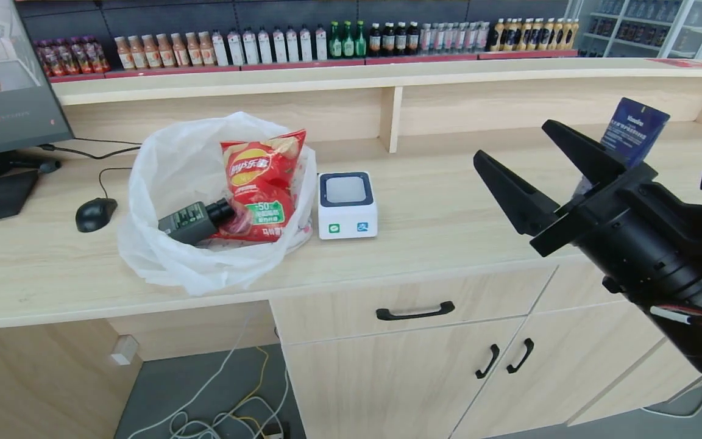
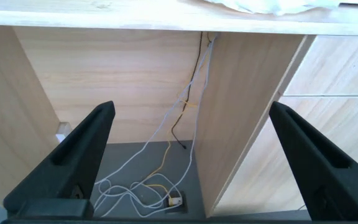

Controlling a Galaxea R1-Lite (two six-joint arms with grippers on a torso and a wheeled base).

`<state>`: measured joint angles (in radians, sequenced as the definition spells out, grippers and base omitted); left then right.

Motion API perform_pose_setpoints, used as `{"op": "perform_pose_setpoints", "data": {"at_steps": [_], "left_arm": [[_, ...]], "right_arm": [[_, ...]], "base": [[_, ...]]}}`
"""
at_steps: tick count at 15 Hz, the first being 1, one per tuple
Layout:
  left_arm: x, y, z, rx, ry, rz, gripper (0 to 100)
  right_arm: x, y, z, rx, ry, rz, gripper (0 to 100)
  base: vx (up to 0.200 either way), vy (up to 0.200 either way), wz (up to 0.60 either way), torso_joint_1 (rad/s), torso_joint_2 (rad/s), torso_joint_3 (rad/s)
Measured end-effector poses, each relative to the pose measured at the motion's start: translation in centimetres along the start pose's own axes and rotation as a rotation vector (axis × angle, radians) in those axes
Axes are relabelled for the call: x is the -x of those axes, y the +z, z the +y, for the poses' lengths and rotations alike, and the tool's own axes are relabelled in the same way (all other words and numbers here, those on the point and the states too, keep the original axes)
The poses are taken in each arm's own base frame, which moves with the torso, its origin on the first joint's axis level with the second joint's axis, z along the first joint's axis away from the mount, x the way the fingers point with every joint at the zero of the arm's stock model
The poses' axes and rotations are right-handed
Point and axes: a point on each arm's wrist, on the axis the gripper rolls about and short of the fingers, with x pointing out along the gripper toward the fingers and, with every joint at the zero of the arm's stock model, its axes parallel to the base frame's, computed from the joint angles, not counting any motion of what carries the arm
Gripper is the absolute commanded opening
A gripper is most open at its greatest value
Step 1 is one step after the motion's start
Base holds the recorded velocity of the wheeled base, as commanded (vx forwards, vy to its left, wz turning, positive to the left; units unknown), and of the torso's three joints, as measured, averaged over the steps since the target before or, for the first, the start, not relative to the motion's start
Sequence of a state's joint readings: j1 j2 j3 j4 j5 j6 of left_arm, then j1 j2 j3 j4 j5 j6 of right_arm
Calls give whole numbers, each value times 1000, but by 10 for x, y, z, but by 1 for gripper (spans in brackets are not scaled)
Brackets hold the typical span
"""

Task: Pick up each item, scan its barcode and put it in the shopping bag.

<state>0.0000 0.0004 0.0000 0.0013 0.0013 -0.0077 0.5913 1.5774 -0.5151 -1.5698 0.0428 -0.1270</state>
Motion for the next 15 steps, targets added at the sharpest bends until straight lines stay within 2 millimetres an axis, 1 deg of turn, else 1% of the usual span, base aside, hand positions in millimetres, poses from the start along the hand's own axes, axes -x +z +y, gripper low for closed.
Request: {"op": "perform_pose_setpoints", "data": {"at_steps": [9, 15], "left_arm": [[0, 0, 0, 0, 0, 1, 100], [0, 0, 0, -5, 0, 0, 100]], "right_arm": [[0, 0, -1, 3, -5, 0, 100], [-2, -5, -2, 0, -67, 21, 100]], "base": [[0, -200, 0, 0, 5, 2], [0, 0, 0, 0, 0, 0]]}}
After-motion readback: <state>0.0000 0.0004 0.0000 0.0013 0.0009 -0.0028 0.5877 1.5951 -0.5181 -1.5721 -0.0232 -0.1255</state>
